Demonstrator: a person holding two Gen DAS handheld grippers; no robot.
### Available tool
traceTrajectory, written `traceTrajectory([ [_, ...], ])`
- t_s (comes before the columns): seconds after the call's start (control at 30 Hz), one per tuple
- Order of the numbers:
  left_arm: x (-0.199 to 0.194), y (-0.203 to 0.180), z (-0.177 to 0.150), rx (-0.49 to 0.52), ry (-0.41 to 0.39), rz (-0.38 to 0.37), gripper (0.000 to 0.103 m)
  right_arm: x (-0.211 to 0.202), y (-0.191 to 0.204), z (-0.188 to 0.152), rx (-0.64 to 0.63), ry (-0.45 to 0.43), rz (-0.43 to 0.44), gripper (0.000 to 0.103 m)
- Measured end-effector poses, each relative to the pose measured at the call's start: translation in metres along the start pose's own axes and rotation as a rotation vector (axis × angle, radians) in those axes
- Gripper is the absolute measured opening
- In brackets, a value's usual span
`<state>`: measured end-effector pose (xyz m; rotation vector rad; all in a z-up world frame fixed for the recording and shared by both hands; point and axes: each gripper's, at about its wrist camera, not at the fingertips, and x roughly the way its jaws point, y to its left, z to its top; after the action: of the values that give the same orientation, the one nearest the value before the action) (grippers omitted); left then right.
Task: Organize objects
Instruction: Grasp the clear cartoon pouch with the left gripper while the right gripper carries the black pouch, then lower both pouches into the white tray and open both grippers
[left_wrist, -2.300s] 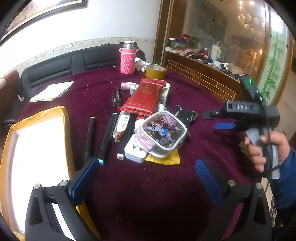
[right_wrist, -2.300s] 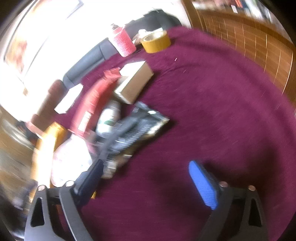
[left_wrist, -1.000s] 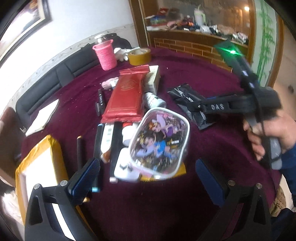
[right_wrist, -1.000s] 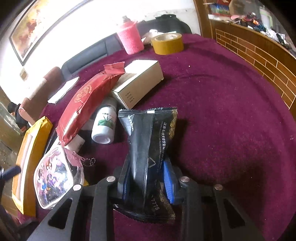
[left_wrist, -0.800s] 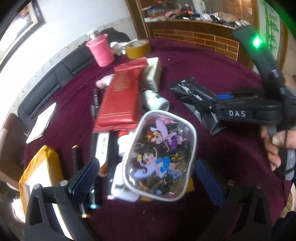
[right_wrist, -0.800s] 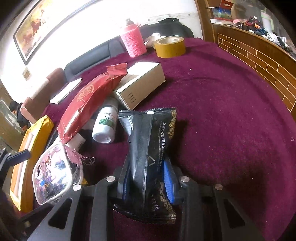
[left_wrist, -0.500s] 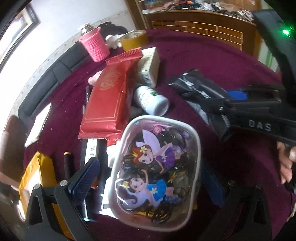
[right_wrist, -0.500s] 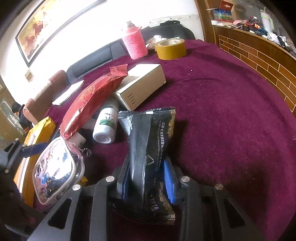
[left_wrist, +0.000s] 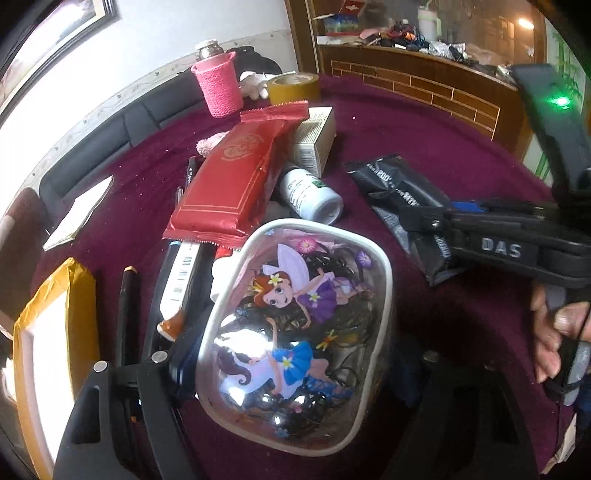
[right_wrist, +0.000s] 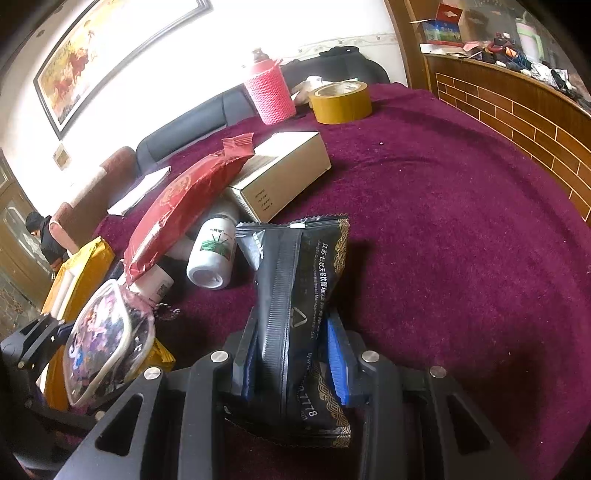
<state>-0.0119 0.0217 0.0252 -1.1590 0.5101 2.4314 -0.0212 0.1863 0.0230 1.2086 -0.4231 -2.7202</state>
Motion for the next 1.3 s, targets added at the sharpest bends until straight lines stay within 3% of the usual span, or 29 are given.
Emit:
traceTrajectory([
  [0.17, -0.015, 0.005, -0.006, -0.021, -0.024, -0.004, 0.079, -0.003, 0.005, -0.001, -0.005, 0.009, -0.025, 0.034],
  [0.53, -0.058, 0.034, -0.024, -0.12, -0.103, -0.045, 0.08, -0.041, 0.035, -0.015, -0.03, -0.016, 0.038, 0.032],
  [0.9, -0.121, 0.112, -0.061, -0.262, -0.191, -0.016, 0.08, -0.072, 0.129, -0.01, -0.206, -0.038, 0.135, 0.032],
  [1.3, -0.148, 0.212, -0.113, -0.397, -0.172, 0.102, 0.08, -0.048, 0.241, -0.016, -0.382, 0.06, 0.227, 0.033],
])
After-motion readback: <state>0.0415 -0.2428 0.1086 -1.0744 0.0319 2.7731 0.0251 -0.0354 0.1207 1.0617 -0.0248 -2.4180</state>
